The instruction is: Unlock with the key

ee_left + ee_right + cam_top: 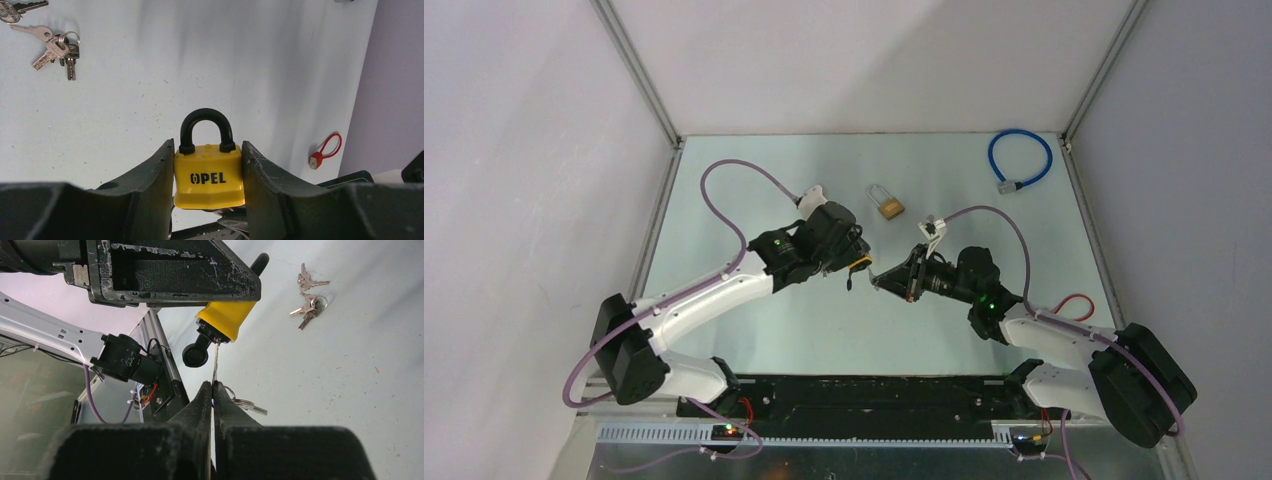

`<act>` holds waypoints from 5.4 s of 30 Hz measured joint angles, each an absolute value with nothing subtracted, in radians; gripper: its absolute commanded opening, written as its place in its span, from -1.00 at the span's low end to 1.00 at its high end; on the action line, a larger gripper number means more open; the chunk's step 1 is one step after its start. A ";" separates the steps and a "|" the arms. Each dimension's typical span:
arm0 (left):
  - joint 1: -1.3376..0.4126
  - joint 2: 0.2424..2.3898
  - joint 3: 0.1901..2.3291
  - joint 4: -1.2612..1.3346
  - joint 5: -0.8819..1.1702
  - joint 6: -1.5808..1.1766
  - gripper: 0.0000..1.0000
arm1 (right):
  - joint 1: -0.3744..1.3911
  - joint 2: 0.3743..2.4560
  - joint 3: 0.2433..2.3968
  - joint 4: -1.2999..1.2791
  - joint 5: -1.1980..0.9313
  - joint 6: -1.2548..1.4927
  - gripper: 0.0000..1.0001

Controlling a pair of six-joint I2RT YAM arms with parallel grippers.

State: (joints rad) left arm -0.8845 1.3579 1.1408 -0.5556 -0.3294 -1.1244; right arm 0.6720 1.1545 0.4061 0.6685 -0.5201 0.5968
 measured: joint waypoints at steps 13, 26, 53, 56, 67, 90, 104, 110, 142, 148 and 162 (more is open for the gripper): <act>-0.886 1.346 1.124 -0.532 -0.360 -1.121 -0.97 | 0.675 1.134 0.418 0.632 -0.522 0.595 -1.00; -0.898 1.320 1.096 -0.488 -0.360 -1.094 -0.96 | 0.685 1.156 0.463 0.617 -0.550 0.602 -1.00; -0.911 1.280 1.043 -0.427 -0.383 -1.090 -0.97 | 0.677 1.151 0.465 0.542 -0.490 0.628 -1.00; -0.912 1.274 1.042 -0.428 -0.392 -1.090 -0.98 | 0.677 1.148 0.465 0.542 -0.490 0.628 -1.00; -0.914 1.247 1.041 -0.427 -0.403 -1.091 -1.00 | 0.672 1.140 0.465 0.529 -0.475 0.628 -1.00; -0.918 1.247 1.041 -0.427 -0.417 -1.091 -1.00 | 0.710 1.139 0.483 0.482 -0.484 0.615 -1.00; -0.918 1.227 1.026 -0.426 -0.436 -1.091 -1.00 | 0.732 1.097 0.484 0.467 -0.441 0.629 -1.00; -0.919 1.227 1.026 -0.426 -0.435 -1.091 -1.00 | 0.724 1.121 0.491 0.507 -0.439 0.655 -1.00; -0.921 1.171 0.978 -0.369 -0.435 -1.091 -1.00 | 0.717 1.142 0.505 0.534 -0.418 0.598 -1.00; -0.921 1.162 0.978 -0.356 -0.435 -1.091 -1.00 | 0.699 1.140 0.505 0.558 -0.452 0.585 -1.00; -0.921 1.156 0.974 -0.346 -0.435 -1.098 -0.99 | 0.685 1.139 0.505 0.602 -0.499 0.593 -1.00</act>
